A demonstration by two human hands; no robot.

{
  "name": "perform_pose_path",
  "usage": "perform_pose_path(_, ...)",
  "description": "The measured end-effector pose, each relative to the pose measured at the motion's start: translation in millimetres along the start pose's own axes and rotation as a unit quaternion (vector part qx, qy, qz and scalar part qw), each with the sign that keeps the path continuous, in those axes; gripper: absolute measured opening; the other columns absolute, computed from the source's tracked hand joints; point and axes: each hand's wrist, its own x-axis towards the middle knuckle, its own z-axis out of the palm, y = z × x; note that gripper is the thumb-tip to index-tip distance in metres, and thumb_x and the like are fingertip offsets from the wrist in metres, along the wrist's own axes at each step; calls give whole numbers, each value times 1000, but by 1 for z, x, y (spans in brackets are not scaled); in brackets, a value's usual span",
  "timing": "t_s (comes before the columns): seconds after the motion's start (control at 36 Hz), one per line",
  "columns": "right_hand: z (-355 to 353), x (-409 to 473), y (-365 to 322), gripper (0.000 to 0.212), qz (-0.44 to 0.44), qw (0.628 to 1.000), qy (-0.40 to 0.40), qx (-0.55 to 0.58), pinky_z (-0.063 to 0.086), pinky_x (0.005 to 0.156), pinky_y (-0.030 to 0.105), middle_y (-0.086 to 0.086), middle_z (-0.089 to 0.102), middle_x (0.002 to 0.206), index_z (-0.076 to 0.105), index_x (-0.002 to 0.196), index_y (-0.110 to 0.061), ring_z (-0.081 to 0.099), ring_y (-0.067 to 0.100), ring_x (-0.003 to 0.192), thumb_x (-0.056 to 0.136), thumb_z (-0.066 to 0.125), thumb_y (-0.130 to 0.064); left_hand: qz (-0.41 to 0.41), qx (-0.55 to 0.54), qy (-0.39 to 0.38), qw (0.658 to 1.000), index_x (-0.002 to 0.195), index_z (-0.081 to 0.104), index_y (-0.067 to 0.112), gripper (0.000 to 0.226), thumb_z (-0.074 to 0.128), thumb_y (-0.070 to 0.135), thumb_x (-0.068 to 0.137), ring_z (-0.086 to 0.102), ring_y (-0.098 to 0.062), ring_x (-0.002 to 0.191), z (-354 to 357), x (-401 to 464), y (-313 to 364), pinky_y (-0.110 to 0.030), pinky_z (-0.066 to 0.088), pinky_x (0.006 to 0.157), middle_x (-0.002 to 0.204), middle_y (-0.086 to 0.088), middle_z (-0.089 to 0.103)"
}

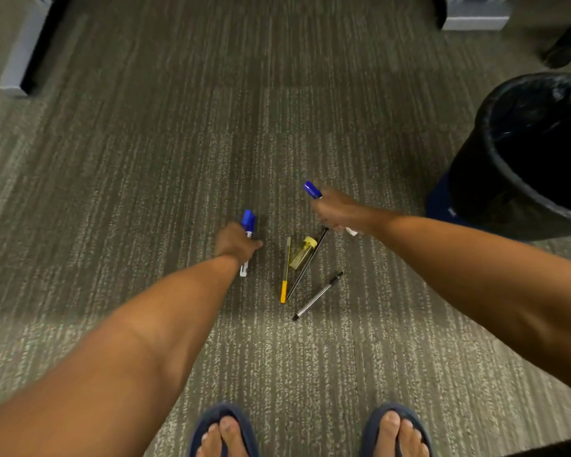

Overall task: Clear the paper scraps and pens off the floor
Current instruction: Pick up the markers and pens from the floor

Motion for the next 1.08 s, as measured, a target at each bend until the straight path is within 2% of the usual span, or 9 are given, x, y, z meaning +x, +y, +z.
perform_pose_path(0.14,-11,-9,25,21,-72,983,4,-168,33,44,24,1,52,58,50,74,-21,48,16,45,93,52,-29,11,40,15,999,119,58,-8,44,67,21,87,61,-41,111,7,-7,8,-40,49,89,119,-28,64)
perform_pose_path(0.31,-17,-14,39,11,-183,923,-30,-336,43,58,31,2,59,81,59,90,-20,60,25,75,87,56,-30,6,-13,5,1000,103,64,0,35,51,28,87,65,-37,87,-1,-9,11,-35,46,71,97,-21,68)
perform_pose_path(0.42,-9,-19,35,22,-300,838,-96,-446,46,71,31,1,62,94,66,95,-20,55,17,84,78,61,-34,14,-28,-1,1000,88,60,9,24,48,30,88,57,-29,72,-5,-11,5,-33,40,64,89,-16,67)
perform_pose_path(0.5,2,-23,32,22,-367,766,-128,-512,38,71,26,-2,59,92,66,97,-19,51,12,83,84,63,-37,10,-23,3,1000,103,62,4,28,48,24,89,61,-35,81,-7,-11,3,-35,45,73,98,-21,67)
perform_pose_path(0.56,9,-27,27,23,-385,729,-145,-547,44,71,28,0,62,96,68,102,-17,59,17,88,87,62,-33,12,-14,11,1000,113,61,1,32,49,21,90,62,-38,96,-6,-9,2,-36,44,78,106,-23,67)
perform_pose_path(0.61,17,-29,21,19,-414,684,-152,-580,47,67,31,3,65,98,69,101,-17,64,24,89,86,61,-26,14,-11,4,1000,111,62,1,31,50,19,89,62,-38,94,-6,-10,2,-34,43,75,107,-23,67)
perform_pose_path(0.72,27,-33,21,18,-468,616,-131,-620,33,57,29,-1,63,95,68,97,-18,65,23,78,81,67,-10,21,-6,-14,1000,109,63,0,29,52,15,87,64,-39,94,-4,-11,7,-30,40,70,106,-25,68)
perform_pose_path(0.92,37,-27,33,18,-450,622,-99,-634,40,57,29,3,61,92,64,104,-14,65,22,81,87,67,-8,30,-3,-40,999,115,60,4,40,67,25,82,66,-34,95,5,-13,12,-33,52,76,106,-19,67)
perform_pose_path(1.08,29,-23,40,30,-452,659,-88,-596,38,61,30,2,62,101,59,111,-15,55,21,97,83,66,-5,31,21,-67,997,117,57,8,51,75,38,80,59,-24,84,12,-13,11,-31,44,71,96,-8,60)
